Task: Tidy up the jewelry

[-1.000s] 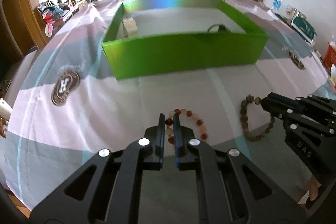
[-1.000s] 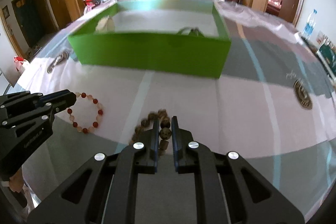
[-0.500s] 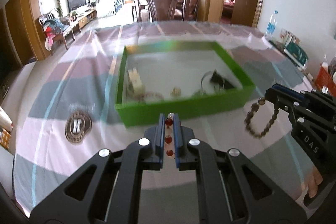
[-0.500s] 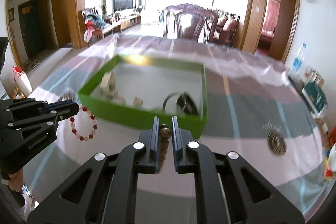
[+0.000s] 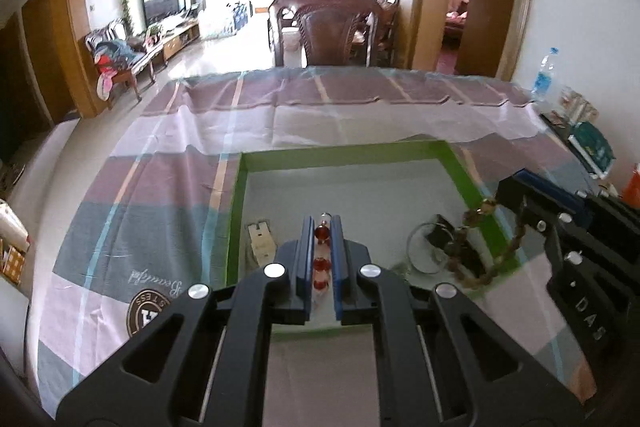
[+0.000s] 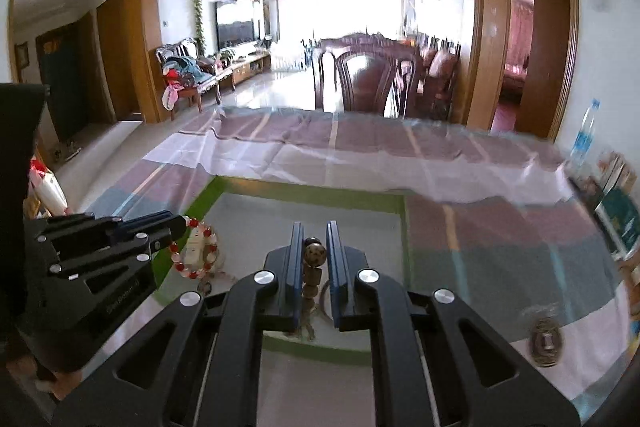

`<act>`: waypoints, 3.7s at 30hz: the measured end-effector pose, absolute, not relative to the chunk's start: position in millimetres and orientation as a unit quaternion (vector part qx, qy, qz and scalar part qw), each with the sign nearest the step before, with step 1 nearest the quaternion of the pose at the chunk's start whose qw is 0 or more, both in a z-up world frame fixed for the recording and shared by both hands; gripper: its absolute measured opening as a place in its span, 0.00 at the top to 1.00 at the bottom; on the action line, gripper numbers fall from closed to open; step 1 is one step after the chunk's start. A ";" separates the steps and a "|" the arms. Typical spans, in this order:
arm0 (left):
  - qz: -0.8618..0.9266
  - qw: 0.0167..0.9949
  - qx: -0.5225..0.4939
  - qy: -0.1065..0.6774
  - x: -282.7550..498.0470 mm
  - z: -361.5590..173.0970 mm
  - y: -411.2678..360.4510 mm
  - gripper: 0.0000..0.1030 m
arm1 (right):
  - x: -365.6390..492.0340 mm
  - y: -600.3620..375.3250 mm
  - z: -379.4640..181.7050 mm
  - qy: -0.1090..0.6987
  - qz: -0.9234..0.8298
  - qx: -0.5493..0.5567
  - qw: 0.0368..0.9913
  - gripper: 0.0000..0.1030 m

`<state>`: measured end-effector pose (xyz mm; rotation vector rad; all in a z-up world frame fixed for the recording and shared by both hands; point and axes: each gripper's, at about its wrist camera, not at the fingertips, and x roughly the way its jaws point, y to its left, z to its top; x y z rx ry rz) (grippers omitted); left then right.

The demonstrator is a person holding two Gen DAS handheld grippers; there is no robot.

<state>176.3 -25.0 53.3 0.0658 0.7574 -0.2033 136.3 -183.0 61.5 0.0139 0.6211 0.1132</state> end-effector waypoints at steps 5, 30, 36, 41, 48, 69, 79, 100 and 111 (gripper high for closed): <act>-0.079 0.914 0.032 0.398 200.2 19.9 -25.0 0.92 | 172.5 -183.3 20.3 0.356 0.043 0.024 0.933 0.89; -0.058 0.955 0.032 0.289 55.2 31.7 -2.1 0.26 | 16.6 -201.5 22.7 0.271 -0.007 0.006 0.962 0.05; -0.054 0.959 0.036 0.277 8.6 19.0 4.3 0.15 | -11.0 -215.0 0.3 0.280 -0.041 0.040 0.958 0.03; -0.058 0.961 0.038 0.268 -12.5 18.2 5.6 0.09 | -24.6 -208.1 -0.7 0.268 -0.045 0.034 0.962 0.03; -0.053 0.960 0.043 0.271 -14.2 16.9 4.2 0.09 | -32.7 -196.6 -0.1 0.264 -0.030 0.026 0.964 0.03; -0.055 0.961 0.048 0.267 -22.1 17.5 3.2 0.08 | -41.5 -195.9 5.8 0.256 -0.034 0.022 0.966 0.03; -0.055 0.961 0.048 0.267 -22.0 17.5 3.3 0.08 | -42.4 -196.2 6.4 0.256 -0.035 0.021 0.966 0.03; -0.057 0.961 0.048 0.265 -26.4 20.9 6.7 0.08 | -43.3 -200.4 9.4 0.253 -0.039 0.017 0.966 0.03; -0.058 0.961 0.048 0.265 -26.6 21.5 5.7 0.08 | -43.5 -200.2 9.2 0.254 -0.040 0.017 0.966 0.03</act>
